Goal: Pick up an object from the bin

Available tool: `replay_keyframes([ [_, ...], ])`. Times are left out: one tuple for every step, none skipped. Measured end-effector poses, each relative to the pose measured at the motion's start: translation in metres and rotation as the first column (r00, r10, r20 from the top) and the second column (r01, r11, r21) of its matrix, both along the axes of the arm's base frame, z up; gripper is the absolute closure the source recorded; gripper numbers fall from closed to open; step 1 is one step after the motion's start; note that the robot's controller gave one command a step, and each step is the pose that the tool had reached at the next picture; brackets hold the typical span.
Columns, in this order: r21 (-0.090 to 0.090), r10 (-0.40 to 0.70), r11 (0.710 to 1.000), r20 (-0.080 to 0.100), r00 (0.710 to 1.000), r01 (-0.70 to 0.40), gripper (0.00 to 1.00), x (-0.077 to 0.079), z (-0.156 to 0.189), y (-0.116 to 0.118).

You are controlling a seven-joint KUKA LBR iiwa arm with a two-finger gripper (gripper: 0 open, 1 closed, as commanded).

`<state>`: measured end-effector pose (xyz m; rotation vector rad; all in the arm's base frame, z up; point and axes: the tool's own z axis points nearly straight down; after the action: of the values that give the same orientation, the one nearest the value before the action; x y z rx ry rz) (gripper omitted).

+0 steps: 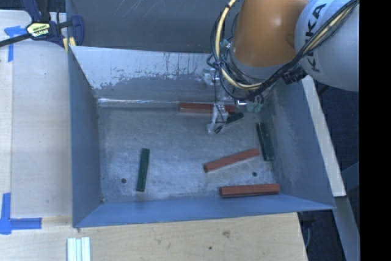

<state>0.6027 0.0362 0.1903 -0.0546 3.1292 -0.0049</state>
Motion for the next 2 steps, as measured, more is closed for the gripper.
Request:
replay_keyframes([
  [0.001,-0.017,1.0,-0.02,1.0,0.017,0.0,-0.05,-0.082,-0.057],
  [0.003,0.009,1.0,-0.015,1.0,-0.009,0.0,-0.094,-0.122,-0.061],
])
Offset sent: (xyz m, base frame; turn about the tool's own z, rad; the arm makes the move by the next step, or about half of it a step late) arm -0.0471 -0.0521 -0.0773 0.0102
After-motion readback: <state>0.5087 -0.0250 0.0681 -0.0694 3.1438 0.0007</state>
